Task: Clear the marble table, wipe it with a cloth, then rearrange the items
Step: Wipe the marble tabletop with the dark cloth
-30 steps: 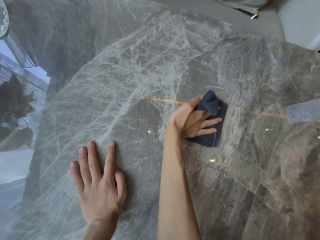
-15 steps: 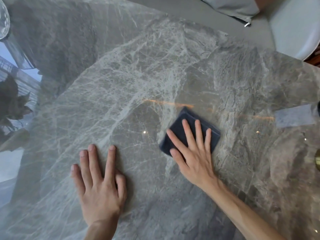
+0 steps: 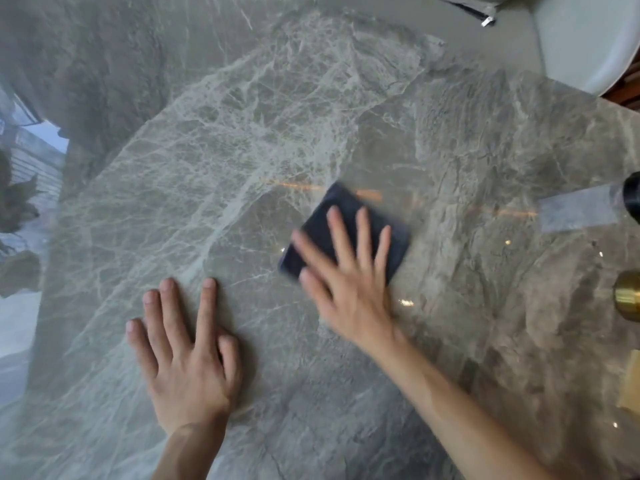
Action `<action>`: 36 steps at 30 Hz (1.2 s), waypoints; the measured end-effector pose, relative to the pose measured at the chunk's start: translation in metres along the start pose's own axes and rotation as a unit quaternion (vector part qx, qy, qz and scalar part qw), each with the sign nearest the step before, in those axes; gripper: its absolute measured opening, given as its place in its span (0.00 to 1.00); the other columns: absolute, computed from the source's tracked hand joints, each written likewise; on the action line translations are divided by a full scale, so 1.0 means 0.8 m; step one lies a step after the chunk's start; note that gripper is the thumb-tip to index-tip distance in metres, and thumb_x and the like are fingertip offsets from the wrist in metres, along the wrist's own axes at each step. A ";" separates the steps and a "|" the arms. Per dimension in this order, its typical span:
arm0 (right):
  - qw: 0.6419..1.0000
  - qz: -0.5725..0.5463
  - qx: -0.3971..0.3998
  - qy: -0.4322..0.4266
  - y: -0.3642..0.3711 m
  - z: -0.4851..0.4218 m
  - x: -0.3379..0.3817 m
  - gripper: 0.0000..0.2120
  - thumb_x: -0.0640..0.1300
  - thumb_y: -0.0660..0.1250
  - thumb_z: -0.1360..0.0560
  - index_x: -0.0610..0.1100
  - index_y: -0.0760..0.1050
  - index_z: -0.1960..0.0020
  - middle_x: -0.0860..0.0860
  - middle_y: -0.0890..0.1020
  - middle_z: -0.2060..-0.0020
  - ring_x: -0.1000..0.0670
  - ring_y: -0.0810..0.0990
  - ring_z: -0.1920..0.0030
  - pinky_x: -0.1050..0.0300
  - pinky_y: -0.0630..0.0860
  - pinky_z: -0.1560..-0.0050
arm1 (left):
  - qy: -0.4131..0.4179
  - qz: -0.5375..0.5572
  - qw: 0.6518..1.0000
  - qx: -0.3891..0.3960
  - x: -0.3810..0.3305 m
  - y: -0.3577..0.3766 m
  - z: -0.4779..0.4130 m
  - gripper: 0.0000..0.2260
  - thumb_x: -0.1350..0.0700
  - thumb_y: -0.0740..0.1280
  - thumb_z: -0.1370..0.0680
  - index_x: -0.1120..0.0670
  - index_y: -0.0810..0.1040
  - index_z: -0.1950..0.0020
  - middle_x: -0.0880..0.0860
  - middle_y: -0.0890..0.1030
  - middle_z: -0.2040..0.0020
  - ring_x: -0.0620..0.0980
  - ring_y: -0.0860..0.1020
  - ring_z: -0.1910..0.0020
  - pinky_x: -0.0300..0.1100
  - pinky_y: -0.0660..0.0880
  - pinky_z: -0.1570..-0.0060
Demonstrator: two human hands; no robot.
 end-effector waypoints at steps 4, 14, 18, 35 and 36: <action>0.994 0.015 0.059 -0.086 0.013 0.115 -0.018 0.24 0.64 0.48 0.19 0.68 0.55 0.24 0.50 0.53 0.19 0.35 0.48 0.21 0.24 0.50 0.29 | -0.012 0.005 1.000 0.012 0.001 0.001 -0.001 0.31 0.50 0.53 0.26 0.44 0.57 0.22 0.55 0.48 0.19 0.56 0.46 0.20 0.56 0.42 0.22; 0.978 -0.013 -0.024 0.206 -0.014 -0.031 -0.076 0.24 0.65 0.46 0.20 0.66 0.54 0.23 0.49 0.56 0.20 0.37 0.50 0.21 0.27 0.48 0.27 | -0.006 -0.002 1.000 -0.008 0.002 0.002 0.001 0.29 0.50 0.52 0.25 0.44 0.56 0.22 0.56 0.49 0.20 0.55 0.46 0.20 0.55 0.42 0.22; 1.000 -0.013 -0.015 0.001 0.007 0.053 0.026 0.26 0.65 0.51 0.20 0.67 0.54 0.24 0.49 0.53 0.19 0.37 0.48 0.20 0.27 0.49 0.27 | -0.007 0.012 1.000 -0.016 0.000 -0.002 0.002 0.29 0.50 0.52 0.25 0.44 0.58 0.22 0.57 0.51 0.20 0.57 0.48 0.20 0.59 0.45 0.22; 0.999 -0.022 -0.022 -0.032 0.006 0.071 0.029 0.25 0.64 0.51 0.20 0.66 0.54 0.23 0.49 0.54 0.19 0.37 0.49 0.20 0.27 0.49 0.27 | -0.015 -0.001 1.000 0.008 -0.003 -0.006 0.002 0.30 0.49 0.51 0.26 0.44 0.56 0.22 0.58 0.50 0.20 0.57 0.47 0.20 0.58 0.44 0.22; 0.997 -0.015 0.007 -0.077 0.014 0.114 0.028 0.25 0.64 0.52 0.20 0.67 0.54 0.23 0.49 0.53 0.19 0.36 0.48 0.20 0.26 0.50 0.27 | -0.018 0.003 1.000 0.009 -0.002 -0.006 0.001 0.30 0.49 0.51 0.26 0.44 0.55 0.22 0.58 0.50 0.20 0.57 0.47 0.20 0.58 0.44 0.22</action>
Point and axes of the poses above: each hand's wrist, its own z-axis away from the middle knuckle, its own y-axis out of the palm, x = y × z, the point moved 7 cm from there along -z, towards the middle knuckle
